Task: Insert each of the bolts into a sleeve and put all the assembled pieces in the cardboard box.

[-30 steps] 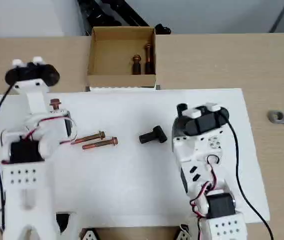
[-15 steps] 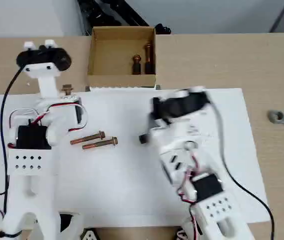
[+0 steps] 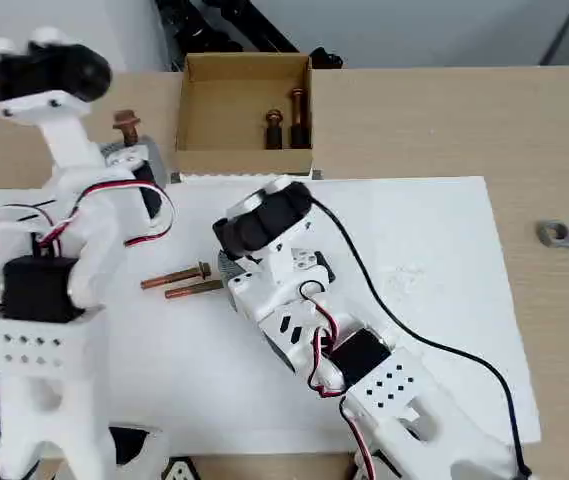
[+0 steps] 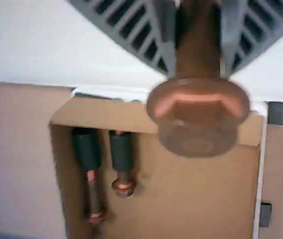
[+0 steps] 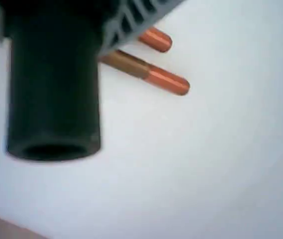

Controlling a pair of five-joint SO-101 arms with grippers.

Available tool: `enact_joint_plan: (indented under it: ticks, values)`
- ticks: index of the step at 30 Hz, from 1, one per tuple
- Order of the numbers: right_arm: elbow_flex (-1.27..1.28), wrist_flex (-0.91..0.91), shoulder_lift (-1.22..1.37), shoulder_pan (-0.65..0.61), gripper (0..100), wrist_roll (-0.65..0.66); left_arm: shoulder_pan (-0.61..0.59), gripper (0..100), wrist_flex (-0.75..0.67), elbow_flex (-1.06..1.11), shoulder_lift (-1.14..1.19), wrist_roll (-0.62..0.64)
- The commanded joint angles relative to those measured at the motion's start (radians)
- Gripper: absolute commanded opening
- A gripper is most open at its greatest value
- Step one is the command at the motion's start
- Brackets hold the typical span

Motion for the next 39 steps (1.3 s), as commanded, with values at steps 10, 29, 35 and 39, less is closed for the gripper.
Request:
enact_joint_plan:
  ticks: [10, 29, 35, 39]
  values:
    - [-0.066, 0.004, -0.182, 0.027, 0.2, 0.023, 0.221, 1, -0.184, 0.266, -0.445, 0.063]
    - [0.049, 0.054, -0.398, 0.004, 0.2, 0.135, 0.304, 1, -0.414, 0.426, -0.516, 0.091]
    - [0.049, 0.059, -0.398, 0.005, 0.2, 0.135, 0.350, 1, -0.391, 0.427, -0.410, 0.091]
    - [0.049, 0.059, -0.400, 0.007, 0.2, 0.135, 0.344, 1, -0.356, 0.420, -0.419, 0.091]
